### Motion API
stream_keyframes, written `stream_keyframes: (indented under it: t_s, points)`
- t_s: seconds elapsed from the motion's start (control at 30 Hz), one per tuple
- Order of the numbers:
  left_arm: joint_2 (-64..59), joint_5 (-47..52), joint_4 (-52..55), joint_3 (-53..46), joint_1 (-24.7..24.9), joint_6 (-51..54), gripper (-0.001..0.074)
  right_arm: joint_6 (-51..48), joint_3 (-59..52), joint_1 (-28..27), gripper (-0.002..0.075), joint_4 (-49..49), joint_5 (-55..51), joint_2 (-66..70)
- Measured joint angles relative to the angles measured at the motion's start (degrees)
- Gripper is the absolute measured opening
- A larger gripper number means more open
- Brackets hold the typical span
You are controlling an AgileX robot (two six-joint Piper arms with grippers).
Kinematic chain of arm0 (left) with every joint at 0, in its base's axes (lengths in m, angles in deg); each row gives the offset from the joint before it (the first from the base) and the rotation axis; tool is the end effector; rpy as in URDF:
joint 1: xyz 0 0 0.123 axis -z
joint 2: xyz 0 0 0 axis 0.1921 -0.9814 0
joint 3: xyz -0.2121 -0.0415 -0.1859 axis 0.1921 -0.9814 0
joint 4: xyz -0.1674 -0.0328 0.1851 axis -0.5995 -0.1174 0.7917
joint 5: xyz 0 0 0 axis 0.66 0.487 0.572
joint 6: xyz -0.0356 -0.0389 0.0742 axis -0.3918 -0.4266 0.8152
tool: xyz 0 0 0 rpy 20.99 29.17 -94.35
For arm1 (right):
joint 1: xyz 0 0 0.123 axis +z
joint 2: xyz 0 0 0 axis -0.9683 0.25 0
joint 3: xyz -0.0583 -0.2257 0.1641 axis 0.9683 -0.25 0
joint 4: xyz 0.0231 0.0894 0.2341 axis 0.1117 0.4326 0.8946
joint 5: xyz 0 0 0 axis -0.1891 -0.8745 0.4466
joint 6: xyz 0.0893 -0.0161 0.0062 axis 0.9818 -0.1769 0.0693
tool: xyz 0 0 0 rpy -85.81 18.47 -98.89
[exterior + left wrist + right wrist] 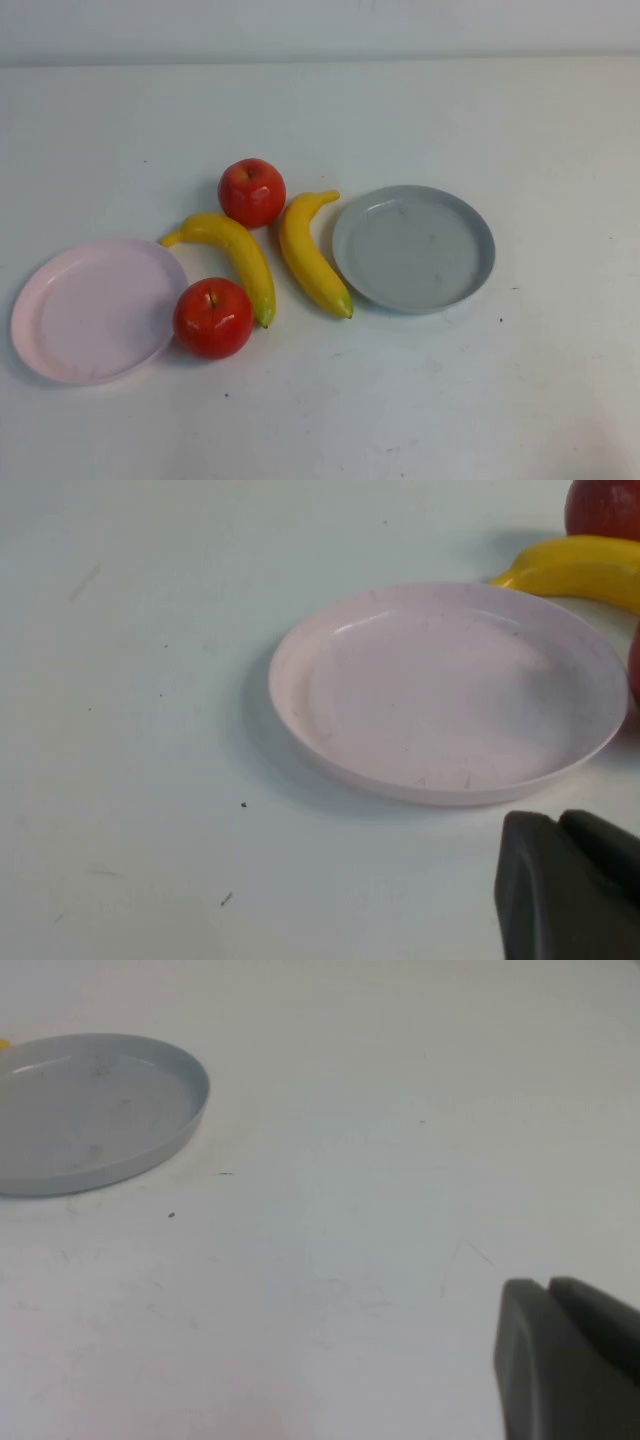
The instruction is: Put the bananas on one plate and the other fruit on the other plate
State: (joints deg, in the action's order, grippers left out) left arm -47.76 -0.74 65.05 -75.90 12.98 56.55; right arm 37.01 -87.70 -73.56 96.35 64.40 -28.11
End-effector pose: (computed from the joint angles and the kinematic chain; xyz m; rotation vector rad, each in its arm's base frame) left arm 0.0527 -0.0043 0.1712 0.1172 1.8588 0.0019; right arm 0.0528 0.0064 0.1715 -0.0668 1.8504 0.0704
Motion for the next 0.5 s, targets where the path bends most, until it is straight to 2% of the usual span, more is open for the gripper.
stream_keyframes:
  t_s: [0.5]
  points:
    - [0.0,0.3,0.0,0.1,0.0,0.2,-0.0002,0.0,0.0,0.0,-0.0018,0.0,0.0,0.0]
